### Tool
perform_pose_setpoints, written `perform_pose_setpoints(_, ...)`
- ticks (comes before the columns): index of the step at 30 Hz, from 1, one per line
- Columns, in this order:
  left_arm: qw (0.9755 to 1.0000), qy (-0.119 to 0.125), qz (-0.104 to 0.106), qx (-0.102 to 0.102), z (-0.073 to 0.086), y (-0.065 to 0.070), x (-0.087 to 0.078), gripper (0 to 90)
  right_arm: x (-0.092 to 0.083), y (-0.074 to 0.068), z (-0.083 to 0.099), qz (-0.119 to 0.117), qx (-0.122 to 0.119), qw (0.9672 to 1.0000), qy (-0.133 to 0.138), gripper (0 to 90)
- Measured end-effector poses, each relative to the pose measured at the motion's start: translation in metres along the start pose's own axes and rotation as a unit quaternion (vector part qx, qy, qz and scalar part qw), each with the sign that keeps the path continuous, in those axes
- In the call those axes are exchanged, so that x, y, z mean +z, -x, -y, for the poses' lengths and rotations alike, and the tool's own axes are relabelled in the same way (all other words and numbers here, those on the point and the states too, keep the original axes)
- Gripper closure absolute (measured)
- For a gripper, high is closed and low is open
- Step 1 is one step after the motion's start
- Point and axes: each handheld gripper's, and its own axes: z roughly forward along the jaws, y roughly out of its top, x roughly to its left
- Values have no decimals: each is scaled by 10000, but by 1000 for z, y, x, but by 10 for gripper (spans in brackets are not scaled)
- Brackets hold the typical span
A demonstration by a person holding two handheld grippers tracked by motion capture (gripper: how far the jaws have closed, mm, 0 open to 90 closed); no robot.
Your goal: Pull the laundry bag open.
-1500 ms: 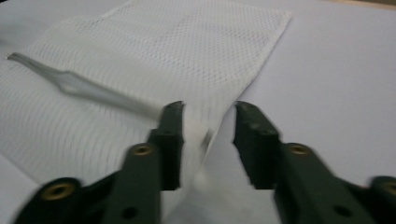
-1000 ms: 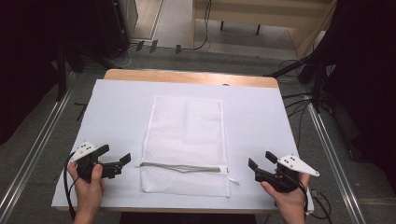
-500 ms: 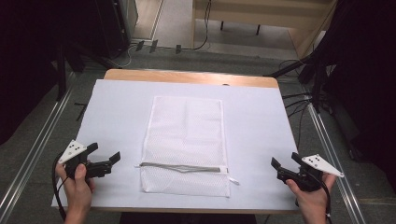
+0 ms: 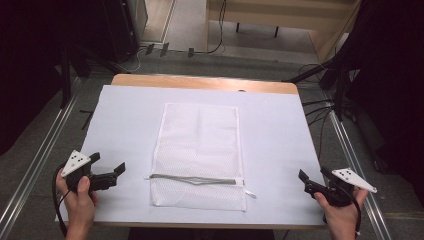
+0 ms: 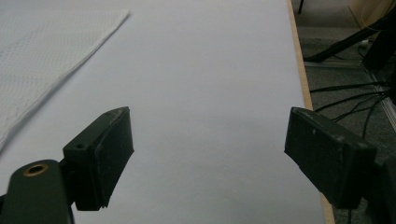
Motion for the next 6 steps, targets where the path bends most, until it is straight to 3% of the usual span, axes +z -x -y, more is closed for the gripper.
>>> perform_pose_setpoints(6,10000,-54,0,4,1,0,2,0,1,-1,1,8,-19,10000,10,162)
